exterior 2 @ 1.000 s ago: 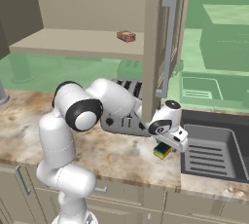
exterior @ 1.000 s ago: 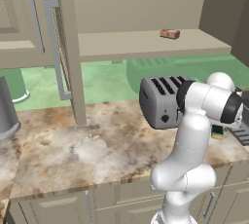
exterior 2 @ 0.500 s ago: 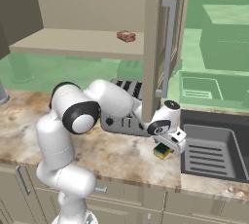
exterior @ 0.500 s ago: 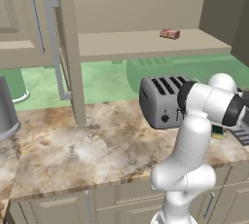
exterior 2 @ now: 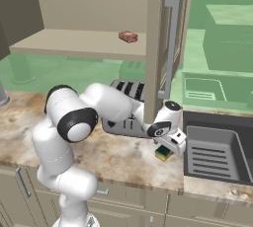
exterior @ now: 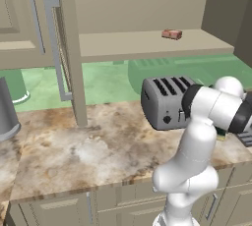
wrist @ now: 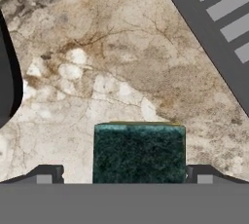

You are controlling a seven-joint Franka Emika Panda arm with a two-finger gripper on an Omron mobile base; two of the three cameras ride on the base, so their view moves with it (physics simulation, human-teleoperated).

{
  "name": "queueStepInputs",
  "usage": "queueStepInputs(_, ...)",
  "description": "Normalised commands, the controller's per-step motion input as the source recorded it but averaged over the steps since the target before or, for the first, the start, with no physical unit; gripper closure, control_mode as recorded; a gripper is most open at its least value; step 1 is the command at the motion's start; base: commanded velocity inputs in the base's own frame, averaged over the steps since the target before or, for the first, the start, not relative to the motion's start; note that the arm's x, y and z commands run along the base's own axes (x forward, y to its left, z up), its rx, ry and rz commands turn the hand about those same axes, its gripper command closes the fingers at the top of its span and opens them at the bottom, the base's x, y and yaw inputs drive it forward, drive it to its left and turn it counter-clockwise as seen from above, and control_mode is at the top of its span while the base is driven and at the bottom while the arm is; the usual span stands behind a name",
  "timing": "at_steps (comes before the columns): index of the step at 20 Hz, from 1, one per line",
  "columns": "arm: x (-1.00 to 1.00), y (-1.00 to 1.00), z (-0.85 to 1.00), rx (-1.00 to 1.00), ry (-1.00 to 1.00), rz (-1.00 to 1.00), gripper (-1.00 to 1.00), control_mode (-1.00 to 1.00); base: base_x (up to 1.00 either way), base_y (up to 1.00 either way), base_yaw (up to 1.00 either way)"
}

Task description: Locate and retrieve the sponge and bar soap from the cabinet. Place them next to the sink.

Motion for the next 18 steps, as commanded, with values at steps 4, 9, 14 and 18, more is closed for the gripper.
queueStepInputs(4, -0.01, 0.24, 0.04, -0.01, 0.0, -0.01, -1.0, -1.0, 0.0, 0.0, 0.0)
queueStepInputs(9, -0.1, 0.09, 0.1, -0.02, 0.0, 0.0, -1.0, -1.0, 0.0, 0.0, 0.0)
queueStepInputs(14, -0.03, 0.02, 0.03, -0.01, 0.0, 0.0, -1.0, -1.0, 0.0, 0.0, 0.0)
queueStepInputs(18, -0.02, -0.12, 0.02, 0.0, 0.02, -0.01, -1.0, -1.0, 0.0, 0.0, 0.0)
